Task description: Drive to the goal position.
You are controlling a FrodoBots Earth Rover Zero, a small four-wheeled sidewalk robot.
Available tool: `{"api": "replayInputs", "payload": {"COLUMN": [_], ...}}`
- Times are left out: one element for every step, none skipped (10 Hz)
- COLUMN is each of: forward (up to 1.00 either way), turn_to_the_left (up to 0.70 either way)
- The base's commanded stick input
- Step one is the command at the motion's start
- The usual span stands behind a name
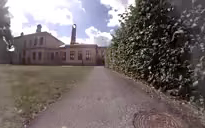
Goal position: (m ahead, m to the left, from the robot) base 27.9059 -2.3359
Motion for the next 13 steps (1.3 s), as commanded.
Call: {"api": "replayInputs", "payload": {"forward": [0.85,0.85,0.85,0.85,0.85,0.85,0.85,0.85,0.85,0.85,0.85,0.85,0.85], "turn_to_the_left": [-0.34,-0.08,0.0,0.0,0.0,0.0,0.0,0.0,0.0,0.0,0.0,0.0,0.0]}}
